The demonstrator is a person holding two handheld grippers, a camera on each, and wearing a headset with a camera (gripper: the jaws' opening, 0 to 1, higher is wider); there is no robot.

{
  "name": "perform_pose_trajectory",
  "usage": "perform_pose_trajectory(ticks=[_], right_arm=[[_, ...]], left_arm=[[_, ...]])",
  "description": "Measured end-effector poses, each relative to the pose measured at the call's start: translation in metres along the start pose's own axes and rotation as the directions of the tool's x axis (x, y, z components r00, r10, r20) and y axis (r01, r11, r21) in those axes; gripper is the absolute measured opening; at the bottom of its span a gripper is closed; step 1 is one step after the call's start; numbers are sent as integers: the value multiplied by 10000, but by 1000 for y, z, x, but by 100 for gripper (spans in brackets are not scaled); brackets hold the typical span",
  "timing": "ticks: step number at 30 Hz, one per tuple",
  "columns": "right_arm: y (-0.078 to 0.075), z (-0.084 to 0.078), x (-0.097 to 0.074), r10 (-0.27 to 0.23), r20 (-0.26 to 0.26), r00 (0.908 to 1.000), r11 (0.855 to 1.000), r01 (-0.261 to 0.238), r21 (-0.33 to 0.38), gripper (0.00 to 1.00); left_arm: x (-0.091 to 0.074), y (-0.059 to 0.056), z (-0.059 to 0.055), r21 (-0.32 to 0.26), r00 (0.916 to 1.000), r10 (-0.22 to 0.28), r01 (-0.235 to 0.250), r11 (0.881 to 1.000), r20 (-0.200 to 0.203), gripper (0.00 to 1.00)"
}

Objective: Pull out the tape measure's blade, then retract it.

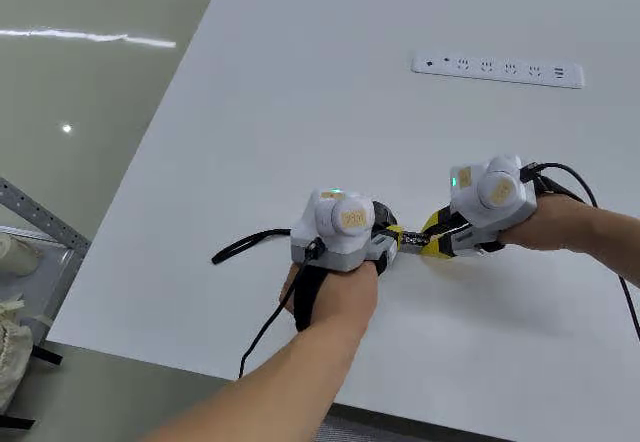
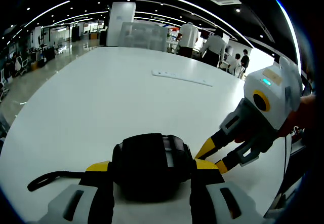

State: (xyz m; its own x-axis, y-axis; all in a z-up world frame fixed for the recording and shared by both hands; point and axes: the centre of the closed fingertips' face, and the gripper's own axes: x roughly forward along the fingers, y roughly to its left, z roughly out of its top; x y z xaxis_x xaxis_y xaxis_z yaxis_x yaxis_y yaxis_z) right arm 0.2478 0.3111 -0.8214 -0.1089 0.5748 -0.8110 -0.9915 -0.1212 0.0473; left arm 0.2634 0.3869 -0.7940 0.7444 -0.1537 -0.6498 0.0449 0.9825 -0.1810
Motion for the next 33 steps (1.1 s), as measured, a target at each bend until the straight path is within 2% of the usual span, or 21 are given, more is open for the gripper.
perform_pose_trajectory(ticks=[15, 33], right_arm=[[-2, 14, 10, -166, 131, 9998, 9998, 165, 68, 12], [-8, 21, 18, -337, 196, 9992, 9990, 331, 302, 12]], left_arm=[[0, 0, 0, -6, 10000, -7, 7, 10000, -27, 57], [0, 0, 0, -14, 10000, -8, 8, 10000, -34, 57]])
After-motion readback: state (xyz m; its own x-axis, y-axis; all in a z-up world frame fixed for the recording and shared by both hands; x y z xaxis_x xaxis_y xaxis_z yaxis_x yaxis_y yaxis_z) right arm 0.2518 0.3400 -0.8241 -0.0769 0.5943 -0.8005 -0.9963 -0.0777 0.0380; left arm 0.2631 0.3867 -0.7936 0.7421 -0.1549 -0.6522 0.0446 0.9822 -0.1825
